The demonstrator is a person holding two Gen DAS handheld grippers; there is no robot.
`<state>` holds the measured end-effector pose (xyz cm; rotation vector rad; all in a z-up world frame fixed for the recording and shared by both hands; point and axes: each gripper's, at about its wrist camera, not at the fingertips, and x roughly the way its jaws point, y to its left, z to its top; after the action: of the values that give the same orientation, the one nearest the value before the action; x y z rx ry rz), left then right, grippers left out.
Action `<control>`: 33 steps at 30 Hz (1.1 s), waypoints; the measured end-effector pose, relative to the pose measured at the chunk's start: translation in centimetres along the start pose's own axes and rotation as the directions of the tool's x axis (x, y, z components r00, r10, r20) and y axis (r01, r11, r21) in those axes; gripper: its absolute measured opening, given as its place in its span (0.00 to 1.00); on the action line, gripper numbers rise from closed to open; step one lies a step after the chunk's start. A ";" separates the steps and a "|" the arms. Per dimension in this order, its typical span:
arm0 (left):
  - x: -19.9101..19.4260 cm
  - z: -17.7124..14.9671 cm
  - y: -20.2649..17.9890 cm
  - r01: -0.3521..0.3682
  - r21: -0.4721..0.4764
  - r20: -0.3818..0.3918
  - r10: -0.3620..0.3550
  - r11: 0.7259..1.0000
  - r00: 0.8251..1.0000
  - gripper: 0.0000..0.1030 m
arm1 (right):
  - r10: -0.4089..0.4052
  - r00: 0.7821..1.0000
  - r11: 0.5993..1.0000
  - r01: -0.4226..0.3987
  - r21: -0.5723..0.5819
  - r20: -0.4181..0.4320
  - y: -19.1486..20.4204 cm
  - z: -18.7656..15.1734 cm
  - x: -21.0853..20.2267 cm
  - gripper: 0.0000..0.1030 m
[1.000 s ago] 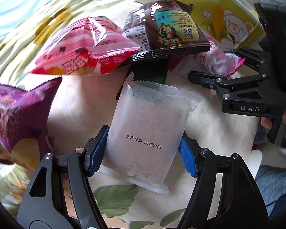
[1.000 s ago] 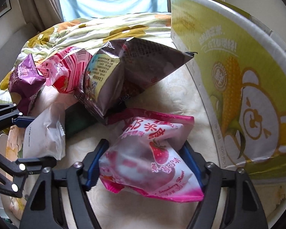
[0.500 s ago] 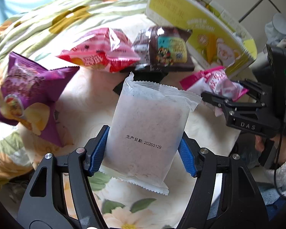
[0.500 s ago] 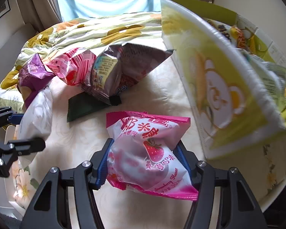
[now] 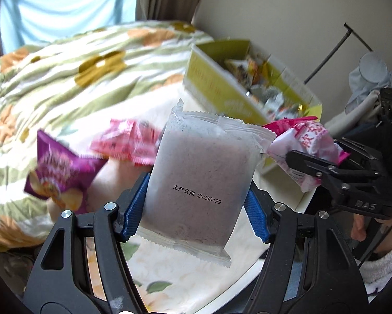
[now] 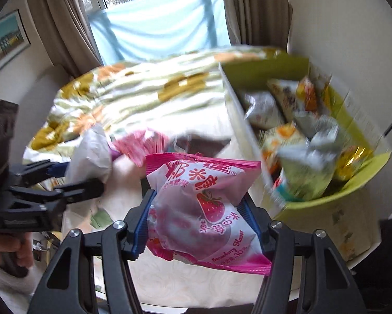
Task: Organize snacks
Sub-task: 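Carry both bags over the box and release them inside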
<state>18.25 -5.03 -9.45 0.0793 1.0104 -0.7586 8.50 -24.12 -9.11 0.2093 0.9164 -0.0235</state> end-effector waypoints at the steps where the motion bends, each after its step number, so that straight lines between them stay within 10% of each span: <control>1: 0.0 0.7 -0.6 -0.006 0.002 0.012 0.006 1.000 1.000 0.63 | 0.008 1.000 1.000 -0.008 -0.003 0.014 -0.2 0.7 -0.5 0.55; 17: 8.4 12.1 -12.5 0.009 -0.083 0.078 -0.002 0.996 0.997 0.63 | 0.038 0.993 0.999 -0.036 -0.021 0.108 -15.2 8.7 -4.2 0.55; 27: 17.2 15.8 -15.1 -0.115 -0.219 0.011 0.121 0.969 0.993 0.63 | 0.092 0.994 0.994 -0.089 -0.060 0.056 -22.4 11.4 -1.6 0.55; 33: 17.1 15.3 -15.6 -0.205 -0.246 0.019 0.216 0.947 0.976 1.00 | 0.139 0.990 0.986 -0.136 -0.091 0.022 -23.9 12.3 -0.2 0.55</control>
<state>25.23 -31.92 -10.18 -0.0416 1.0256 -0.4362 15.38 -49.87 -5.76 0.1880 0.8715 0.1420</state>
